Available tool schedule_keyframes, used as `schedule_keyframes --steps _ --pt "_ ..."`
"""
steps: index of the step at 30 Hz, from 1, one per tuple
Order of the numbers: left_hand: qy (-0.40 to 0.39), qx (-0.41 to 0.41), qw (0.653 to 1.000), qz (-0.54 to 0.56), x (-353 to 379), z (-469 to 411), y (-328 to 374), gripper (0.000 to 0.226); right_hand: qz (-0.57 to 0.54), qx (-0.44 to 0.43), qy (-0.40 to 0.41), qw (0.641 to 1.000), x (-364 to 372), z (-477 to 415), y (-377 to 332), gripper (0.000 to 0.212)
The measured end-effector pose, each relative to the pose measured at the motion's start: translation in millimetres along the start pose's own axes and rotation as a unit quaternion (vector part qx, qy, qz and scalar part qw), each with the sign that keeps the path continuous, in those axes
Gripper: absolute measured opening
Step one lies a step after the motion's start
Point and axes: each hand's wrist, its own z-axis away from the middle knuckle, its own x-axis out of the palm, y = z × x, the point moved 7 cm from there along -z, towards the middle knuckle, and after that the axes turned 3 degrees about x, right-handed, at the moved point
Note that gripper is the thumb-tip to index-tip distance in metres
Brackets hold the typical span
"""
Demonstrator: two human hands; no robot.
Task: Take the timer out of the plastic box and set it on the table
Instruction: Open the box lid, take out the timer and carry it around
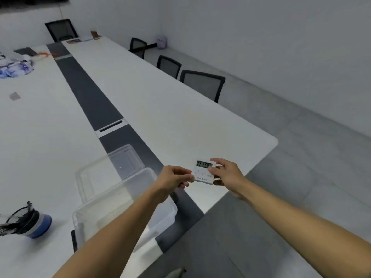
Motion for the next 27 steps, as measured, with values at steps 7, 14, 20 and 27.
schedule_keyframes --steps 7,14,20,27 --pt "-0.071 0.021 0.996 -0.045 167.6 -38.0 37.8 0.02 -0.106 0.034 0.082 0.99 -162.5 18.1 37.8 0.017" --pt "-0.06 0.082 0.96 -0.26 270.2 -98.4 75.1 0.015 -0.081 0.022 0.193 0.978 -306.4 19.8 42.3 0.019" --pt "-0.049 0.133 0.871 -0.471 323.7 -195.8 117.2 0.017 -0.096 0.012 0.246 0.964 -411.0 -12.5 25.4 0.02" --pt "-0.046 0.209 0.775 -0.595 399.5 -323.0 203.1 0.026 -0.074 0.001 0.308 0.949 -529.9 -84.1 -23.8 0.025"
